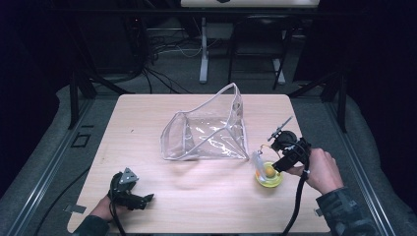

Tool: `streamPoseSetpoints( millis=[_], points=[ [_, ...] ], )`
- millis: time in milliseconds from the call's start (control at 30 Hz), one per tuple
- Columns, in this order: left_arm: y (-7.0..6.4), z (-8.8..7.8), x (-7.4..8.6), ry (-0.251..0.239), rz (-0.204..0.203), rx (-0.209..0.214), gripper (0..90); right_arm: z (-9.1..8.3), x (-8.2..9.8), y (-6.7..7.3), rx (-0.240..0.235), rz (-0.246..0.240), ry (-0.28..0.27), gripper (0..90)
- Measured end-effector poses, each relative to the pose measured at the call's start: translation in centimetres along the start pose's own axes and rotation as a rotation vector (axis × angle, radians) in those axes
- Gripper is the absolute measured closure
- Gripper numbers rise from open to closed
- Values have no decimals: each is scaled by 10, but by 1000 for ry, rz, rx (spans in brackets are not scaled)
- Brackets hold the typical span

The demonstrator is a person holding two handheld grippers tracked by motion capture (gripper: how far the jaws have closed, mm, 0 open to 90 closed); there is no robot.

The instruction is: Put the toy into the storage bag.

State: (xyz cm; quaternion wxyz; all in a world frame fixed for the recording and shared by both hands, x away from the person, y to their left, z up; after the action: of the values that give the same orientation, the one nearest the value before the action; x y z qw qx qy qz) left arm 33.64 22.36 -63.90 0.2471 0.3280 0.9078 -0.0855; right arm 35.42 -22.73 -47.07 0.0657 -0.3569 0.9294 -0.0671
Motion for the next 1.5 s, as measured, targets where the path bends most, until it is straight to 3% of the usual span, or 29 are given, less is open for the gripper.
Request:
streamPoseSetpoints(
  millis=[267, 733, 933, 1000, 1500],
  points=[
    [0, 0, 0, -2, 4, 1, 0, 4, -5, 2, -18, -38, 52, 646],
    [0, 0, 0, -5, 4, 5, 0, -7, -5, 1, -8, -62, 72, 743],
    [0, 0, 0, -5, 4, 5, 0, -13, -7, 2, -2, -73, 66, 844],
    [0, 0, 0, -4, 4, 5, 0, -13, -8, 3, 10, -91, 88, 876],
    [0, 0, 0, -5, 5, 6, 0, -18, -22, -3, -37, -99, 131, 880]
  ],
)
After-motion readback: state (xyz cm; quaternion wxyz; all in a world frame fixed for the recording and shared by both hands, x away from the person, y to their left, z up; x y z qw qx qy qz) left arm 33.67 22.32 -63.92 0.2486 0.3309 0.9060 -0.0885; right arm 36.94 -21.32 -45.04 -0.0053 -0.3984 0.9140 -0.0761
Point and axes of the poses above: each handheld gripper's, and its own axes: z roughly forward along the jaws, x roughly out of its underside, y roughly to its left, the point moved 7 cm from there along z, roughly forward along the jaws, and after that the axes turned 10 degrees about y, right-handed, at the moved point
